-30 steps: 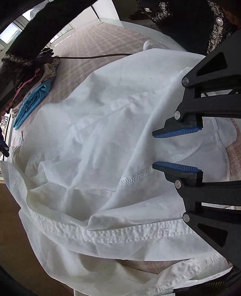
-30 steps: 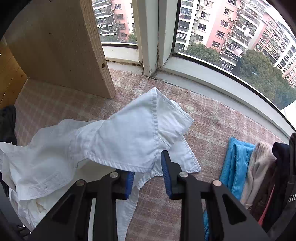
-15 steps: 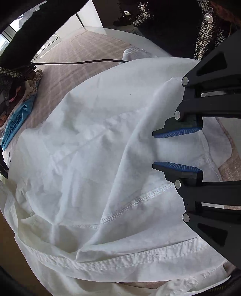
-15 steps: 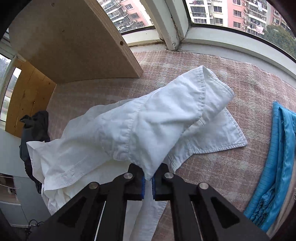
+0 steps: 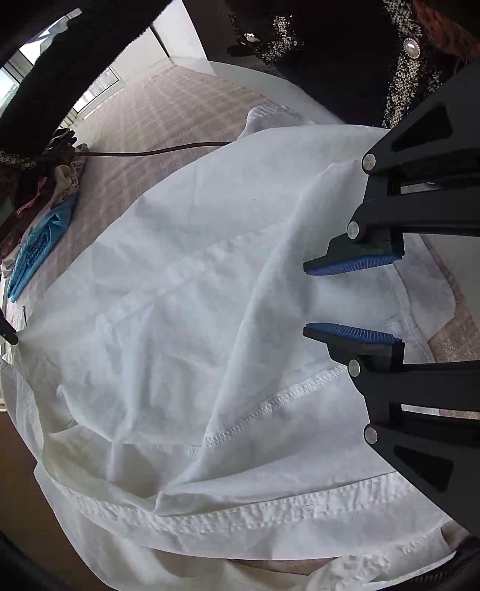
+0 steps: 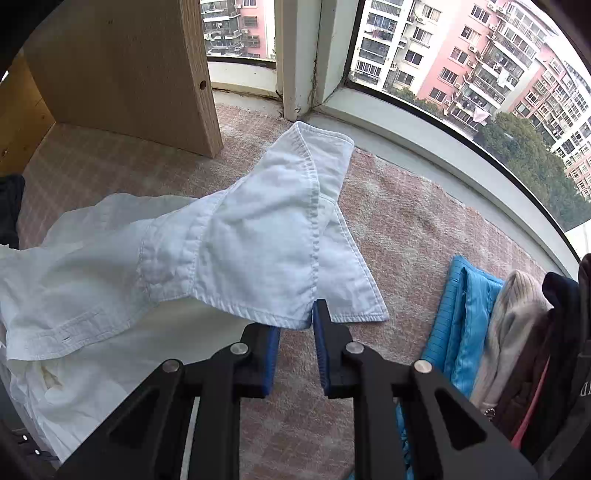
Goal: Fold clothes
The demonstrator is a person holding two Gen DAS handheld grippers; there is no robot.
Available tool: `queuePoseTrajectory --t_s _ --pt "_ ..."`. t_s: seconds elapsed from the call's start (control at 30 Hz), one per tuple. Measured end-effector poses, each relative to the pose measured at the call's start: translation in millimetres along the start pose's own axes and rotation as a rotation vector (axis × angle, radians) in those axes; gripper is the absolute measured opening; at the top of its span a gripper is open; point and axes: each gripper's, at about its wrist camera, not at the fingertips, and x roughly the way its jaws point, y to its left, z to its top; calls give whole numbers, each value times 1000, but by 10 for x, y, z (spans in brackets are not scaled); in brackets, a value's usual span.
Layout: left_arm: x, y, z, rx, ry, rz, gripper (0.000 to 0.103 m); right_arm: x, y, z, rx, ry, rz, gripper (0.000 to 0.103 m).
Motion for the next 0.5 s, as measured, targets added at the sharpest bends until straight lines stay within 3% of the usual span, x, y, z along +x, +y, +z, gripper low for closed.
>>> queuePoseTrajectory --t_s 0.1,0.2,0.23,0.33,0.5 --pt "-242 213 -141 -51 -45 61 28 -443 -81 -420 20 -38 4 27" --pt "-418 502 -334 -105 -58 132 32 -792 -6 -1084 34 -53 129 52" --pt "-417 547 -381 -119 -54 140 32 -890 17 -1316 37 -51 171 55" --pt "-407 631 -642 -164 -38 111 32 -905 164 -2144 55 32 287 55" --pt "-330 358 -961 -138 -5 23 32 -810 505 -3283 97 127 323 55"
